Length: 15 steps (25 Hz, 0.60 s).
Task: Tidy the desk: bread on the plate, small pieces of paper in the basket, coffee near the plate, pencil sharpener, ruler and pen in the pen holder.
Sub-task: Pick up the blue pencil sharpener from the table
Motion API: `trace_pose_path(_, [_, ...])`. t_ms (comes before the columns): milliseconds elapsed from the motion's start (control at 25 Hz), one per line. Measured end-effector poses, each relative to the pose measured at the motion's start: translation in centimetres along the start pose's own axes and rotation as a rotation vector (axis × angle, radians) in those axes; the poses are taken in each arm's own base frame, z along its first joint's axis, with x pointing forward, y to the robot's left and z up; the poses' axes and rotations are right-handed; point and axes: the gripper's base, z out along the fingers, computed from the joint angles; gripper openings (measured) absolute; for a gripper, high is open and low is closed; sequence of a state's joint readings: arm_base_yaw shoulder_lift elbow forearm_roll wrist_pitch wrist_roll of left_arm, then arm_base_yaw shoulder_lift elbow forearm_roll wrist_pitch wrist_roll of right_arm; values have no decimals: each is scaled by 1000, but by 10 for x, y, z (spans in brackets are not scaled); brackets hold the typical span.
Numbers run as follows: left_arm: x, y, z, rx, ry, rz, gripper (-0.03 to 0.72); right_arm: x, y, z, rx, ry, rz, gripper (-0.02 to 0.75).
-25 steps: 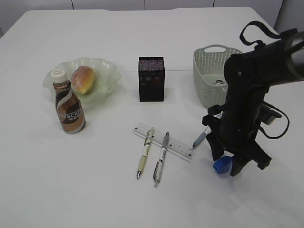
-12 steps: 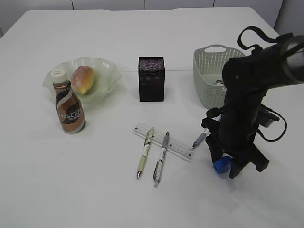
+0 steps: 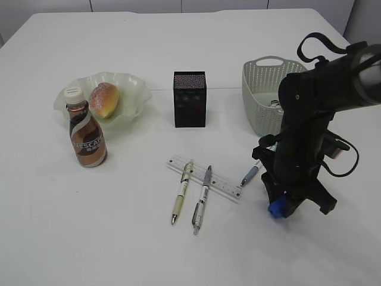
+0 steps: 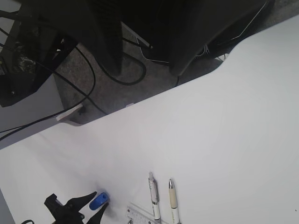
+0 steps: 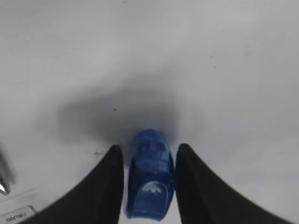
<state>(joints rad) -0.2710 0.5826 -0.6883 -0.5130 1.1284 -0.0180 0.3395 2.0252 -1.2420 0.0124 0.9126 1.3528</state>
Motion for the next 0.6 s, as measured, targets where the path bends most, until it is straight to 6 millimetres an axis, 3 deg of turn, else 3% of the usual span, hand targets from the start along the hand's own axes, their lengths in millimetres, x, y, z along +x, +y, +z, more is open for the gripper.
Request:
trace_pose_path(120, [0, 0, 0, -2, 0, 1, 247, 0, 0, 0, 0, 0, 0, 213])
trace_pose_path(400, [0, 0, 0, -2, 0, 1, 247, 0, 0, 0, -3, -2, -24, 193])
trace_pose_path(600, [0, 0, 0, -2, 0, 1, 247, -1, 7, -6, -32, -11, -191, 193])
